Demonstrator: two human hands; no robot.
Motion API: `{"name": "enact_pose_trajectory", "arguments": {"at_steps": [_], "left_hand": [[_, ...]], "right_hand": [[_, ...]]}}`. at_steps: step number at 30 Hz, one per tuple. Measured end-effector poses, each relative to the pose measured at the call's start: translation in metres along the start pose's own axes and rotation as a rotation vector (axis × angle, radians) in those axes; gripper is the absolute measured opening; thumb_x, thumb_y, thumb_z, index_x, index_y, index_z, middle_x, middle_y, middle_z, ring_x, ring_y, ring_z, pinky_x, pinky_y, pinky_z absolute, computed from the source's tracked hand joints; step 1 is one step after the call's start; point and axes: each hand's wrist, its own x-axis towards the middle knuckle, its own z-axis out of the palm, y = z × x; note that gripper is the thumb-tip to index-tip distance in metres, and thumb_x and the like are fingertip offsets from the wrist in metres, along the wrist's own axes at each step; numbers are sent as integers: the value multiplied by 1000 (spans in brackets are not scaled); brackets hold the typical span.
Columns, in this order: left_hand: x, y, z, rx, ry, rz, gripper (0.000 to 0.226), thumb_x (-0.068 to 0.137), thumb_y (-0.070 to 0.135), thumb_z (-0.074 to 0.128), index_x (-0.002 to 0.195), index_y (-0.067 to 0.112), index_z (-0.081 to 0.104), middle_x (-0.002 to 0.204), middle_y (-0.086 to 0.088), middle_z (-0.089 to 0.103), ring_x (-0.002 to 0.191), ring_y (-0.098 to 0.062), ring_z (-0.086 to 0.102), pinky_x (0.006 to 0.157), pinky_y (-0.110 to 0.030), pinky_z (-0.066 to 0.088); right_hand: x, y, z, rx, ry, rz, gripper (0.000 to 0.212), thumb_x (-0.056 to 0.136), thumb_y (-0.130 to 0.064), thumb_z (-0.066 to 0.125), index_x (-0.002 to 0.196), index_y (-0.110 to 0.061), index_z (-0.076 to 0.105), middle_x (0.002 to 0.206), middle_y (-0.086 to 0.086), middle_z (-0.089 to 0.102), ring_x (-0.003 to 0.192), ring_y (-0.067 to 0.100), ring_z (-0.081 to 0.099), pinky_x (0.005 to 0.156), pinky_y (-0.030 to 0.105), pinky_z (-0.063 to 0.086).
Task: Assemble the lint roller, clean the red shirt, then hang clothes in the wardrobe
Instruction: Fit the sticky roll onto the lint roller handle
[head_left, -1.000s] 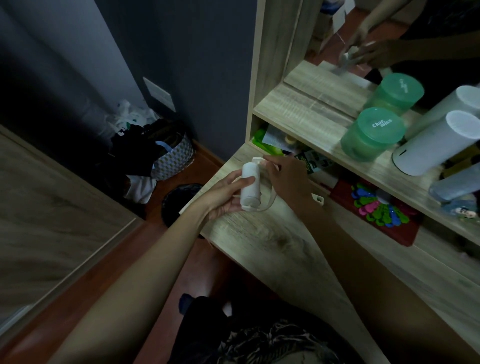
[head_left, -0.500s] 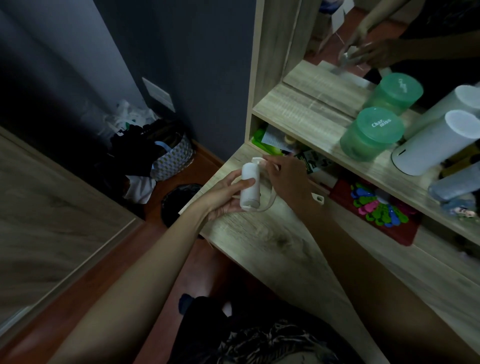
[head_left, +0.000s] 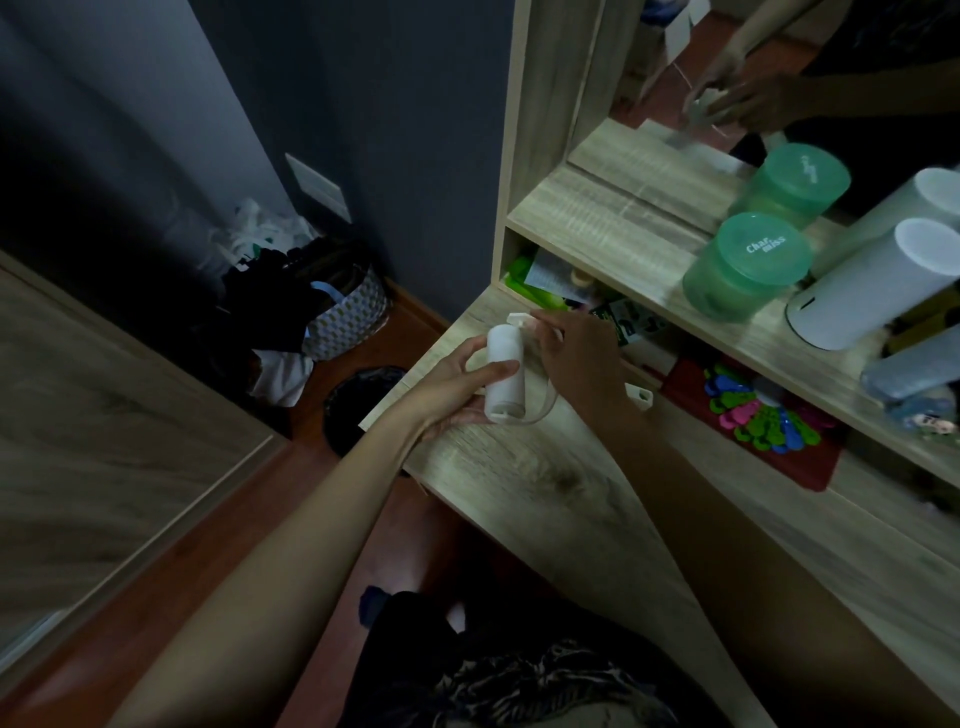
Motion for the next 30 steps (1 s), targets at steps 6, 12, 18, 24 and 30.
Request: {"name": "enact_pose_trajectory", "arguments": {"at_steps": [6, 12, 18, 24, 30], "left_hand": [[1, -1, 3, -18, -6, -9, 59, 89, 27, 66, 141, 30, 39, 116, -18, 65, 75, -22, 72, 47, -22, 52], [2, -8, 8, 32, 30, 19, 58, 91, 29, 63, 142, 32, 37, 107, -14, 66, 75, -19, 71, 52, -26, 53], [6, -21, 25, 132, 193, 143, 52, 97, 31, 50, 144, 32, 30, 113, -10, 62, 79, -21, 68, 51, -29, 53], [4, -22, 26, 264, 269, 223, 64, 93, 36, 58, 147, 32, 25, 116, -9, 60, 71, -18, 67, 47, -30, 53], [0, -20, 24, 333, 248, 195, 70, 86, 36, 63, 144, 41, 24, 112, -7, 59, 76, -25, 65, 44, -29, 50]], "right_hand": [[-1, 1, 0, -16, 16, 6, 27, 97, -19, 49, 109, -4, 68, 96, 16, 71, 87, 26, 66, 77, 35, 50], [-5, 1, 2, -40, 27, -16, 25, 97, -19, 51, 100, -3, 70, 86, 14, 72, 77, 26, 67, 70, 35, 53], [-6, -2, 8, -13, 60, -3, 27, 97, -23, 50, 98, -6, 71, 81, 12, 72, 72, 24, 67, 65, 37, 54], [-5, 2, 10, 7, 20, -5, 26, 97, -21, 50, 103, -5, 69, 89, 12, 73, 79, 21, 67, 71, 22, 44], [-11, 6, 15, 73, 6, -10, 25, 95, -19, 52, 104, -2, 68, 94, 13, 72, 85, 19, 67, 79, 26, 47]]}}
